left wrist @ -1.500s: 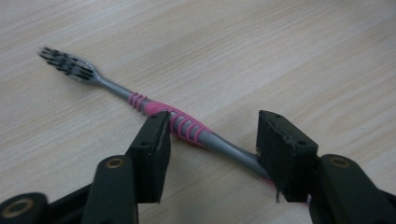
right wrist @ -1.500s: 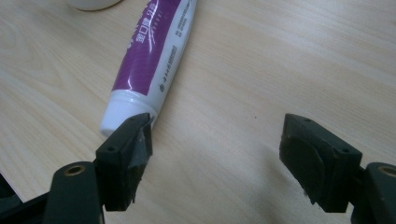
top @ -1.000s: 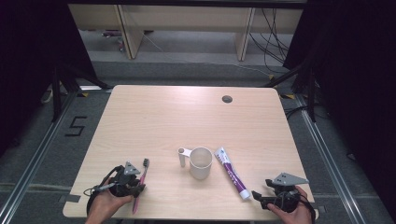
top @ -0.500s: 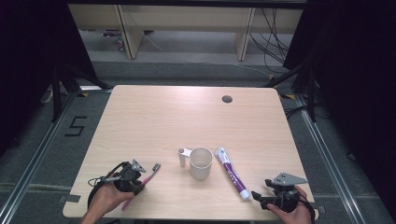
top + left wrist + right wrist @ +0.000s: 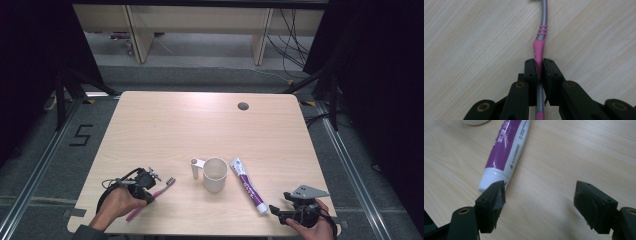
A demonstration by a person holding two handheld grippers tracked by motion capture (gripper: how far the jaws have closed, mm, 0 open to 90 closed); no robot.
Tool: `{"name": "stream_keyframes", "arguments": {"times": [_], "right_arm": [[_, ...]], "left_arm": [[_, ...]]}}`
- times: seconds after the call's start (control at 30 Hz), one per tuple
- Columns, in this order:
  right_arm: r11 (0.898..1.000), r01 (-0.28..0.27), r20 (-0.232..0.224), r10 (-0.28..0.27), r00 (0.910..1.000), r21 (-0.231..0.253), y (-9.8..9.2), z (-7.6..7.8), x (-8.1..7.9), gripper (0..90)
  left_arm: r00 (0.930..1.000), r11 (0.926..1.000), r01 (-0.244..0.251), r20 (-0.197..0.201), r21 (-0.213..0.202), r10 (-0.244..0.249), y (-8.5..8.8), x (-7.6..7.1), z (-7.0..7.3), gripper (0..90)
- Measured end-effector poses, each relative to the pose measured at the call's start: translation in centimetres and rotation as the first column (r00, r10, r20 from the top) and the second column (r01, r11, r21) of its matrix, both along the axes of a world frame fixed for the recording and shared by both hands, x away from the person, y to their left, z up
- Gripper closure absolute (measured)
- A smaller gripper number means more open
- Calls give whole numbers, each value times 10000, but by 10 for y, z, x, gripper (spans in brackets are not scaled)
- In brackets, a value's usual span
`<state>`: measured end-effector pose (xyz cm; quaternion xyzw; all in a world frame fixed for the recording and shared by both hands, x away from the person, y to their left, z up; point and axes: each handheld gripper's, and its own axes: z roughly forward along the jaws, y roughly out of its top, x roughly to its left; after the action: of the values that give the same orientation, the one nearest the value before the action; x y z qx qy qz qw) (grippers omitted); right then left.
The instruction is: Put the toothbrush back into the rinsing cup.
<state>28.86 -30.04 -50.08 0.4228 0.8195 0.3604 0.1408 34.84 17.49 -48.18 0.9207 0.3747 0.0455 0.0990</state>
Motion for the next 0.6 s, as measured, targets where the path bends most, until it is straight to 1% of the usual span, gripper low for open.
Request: {"name": "stream_keyframes", "arguments": {"times": [0.03,0.07,0.1,0.13,0.17,0.2,0.23,0.27,0.33,0.37,0.4,0.43,0.47,0.5,0.53,0.57,0.6], "right_arm": [[10000,70,-82,-70,9999,5,0,0,-1,264],[10000,70,-82,-70,9999,5,0,0,-1,264],[10000,98,-104,-98,9999,-5,1,1,-1,264],[10000,47,-111,-47,9999,-2,1,0,-1,264],[9999,114,-248,-112,9996,52,1,1,-2,265],[9999,114,-248,-112,9996,52,1,1,-2,265],[9998,142,-332,-138,9994,105,2,1,-2,264],[9998,167,-259,-163,9995,127,2,1,-3,265],[9998,169,-260,-166,9995,121,2,1,-2,264],[9999,89,-219,-87,9997,52,1,0,-1,264],[10000,16,-178,-16,9998,32,1,0,-1,265],[9998,144,-274,-140,9995,142,2,0,-2,265],[10000,-23,20,22,10000,32,0,0,0,264],[10000,-23,20,22,10000,32,0,0,0,264],[9999,-41,-28,41,10000,102,0,0,0,265],[9999,18,-157,-17,9999,116,0,0,0,265],[10000,16,-98,-15,10000,87,0,0,0,265]], "left_arm": [[9999,9999,66,-115,76,-65,0,1,1,816],[9999,10000,29,-128,78,-28,-1,2,0,816],[9997,9995,175,-186,248,-171,-2,4,1,817],[9996,9995,188,-191,256,-183,-3,4,0,820],[9992,9987,350,-203,377,-342,-5,4,1,822],[9992,9987,350,-203,377,-342,-5,4,1,823],[9986,9975,504,-203,494,-495,-6,4,1,823],[9984,9972,532,-216,529,-521,-6,4,1,824],[9981,9967,595,-185,545,-586,-6,4,1,825],[9977,9962,673,-5,558,-674,-6,3,1,825],[9968,9950,793,-3,605,-794,-6,2,1,827],[9970,9958,764,111,498,-770,-6,1,2,828],[9961,9962,795,354,342,-807,-3,1,4,828],[9961,9962,795,354,342,-807,-3,1,4,828],[9957,9972,722,574,183,-731,-1,1,7,828],[9955,9979,651,687,42,-653,1,0,9,829],[9937,9972,750,842,-77,-741,4,0,12,829]]}}
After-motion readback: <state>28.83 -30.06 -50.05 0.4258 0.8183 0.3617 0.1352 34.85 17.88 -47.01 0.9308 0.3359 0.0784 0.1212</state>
